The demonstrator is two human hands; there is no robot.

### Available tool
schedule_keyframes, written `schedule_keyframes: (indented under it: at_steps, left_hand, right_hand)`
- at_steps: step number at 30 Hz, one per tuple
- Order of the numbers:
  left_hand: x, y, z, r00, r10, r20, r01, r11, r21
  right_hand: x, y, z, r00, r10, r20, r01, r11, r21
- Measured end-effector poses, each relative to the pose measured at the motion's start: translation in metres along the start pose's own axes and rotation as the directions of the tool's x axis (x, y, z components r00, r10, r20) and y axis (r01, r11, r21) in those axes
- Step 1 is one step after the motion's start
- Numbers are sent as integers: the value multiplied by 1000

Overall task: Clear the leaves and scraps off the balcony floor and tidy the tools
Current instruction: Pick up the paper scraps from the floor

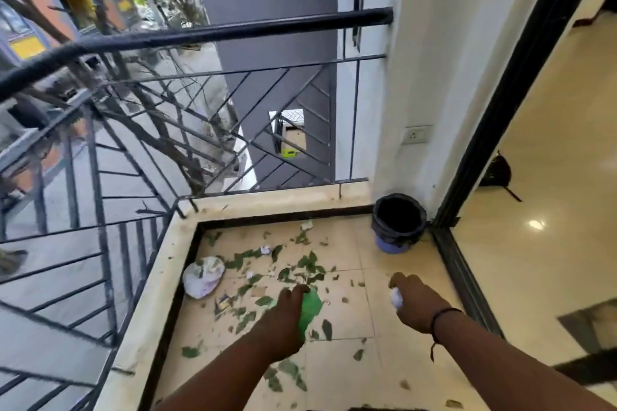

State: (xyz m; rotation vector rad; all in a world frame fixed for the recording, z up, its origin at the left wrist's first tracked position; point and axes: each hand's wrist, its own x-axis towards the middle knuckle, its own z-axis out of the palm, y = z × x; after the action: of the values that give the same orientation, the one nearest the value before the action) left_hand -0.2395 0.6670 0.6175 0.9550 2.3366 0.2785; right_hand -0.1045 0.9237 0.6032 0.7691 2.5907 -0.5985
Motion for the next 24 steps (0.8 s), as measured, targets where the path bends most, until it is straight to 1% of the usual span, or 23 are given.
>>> schedule_keyframes:
  at_steps: [5, 9, 13, 17, 21, 22, 24]
  left_hand:
    - [47, 12, -10, 996, 25, 87, -26, 1000, 13]
    - [99, 11, -31, 991, 57, 118, -59, 998, 16]
    - [168, 8, -65, 982, 124, 143, -128, 992, 19]
    - [234, 7, -108, 974, 164, 159, -175, 983, 60]
    - [301, 8, -152, 971, 174, 165, -188, 980, 70]
    - [302, 9, -159, 976, 160, 150, -167, 985, 32]
    - [347, 19, -180, 969, 158, 189, -156, 987, -28]
  right_hand:
    - [27, 20, -13, 999, 53, 8, -53, 998, 28]
    - [61, 24, -24, 996, 83, 23, -84, 996, 23]
    - [103, 18, -48, 995, 96, 30, -95, 994, -44]
    - [139, 10, -77, 991, 133, 30, -131, 990, -54]
    - [167, 1, -108, 985, 173, -27, -172, 984, 42]
    - [167, -2, -109, 983, 178, -44, -175, 983, 62]
    - [187, 9, -115, 965, 250, -80, -234, 958, 165]
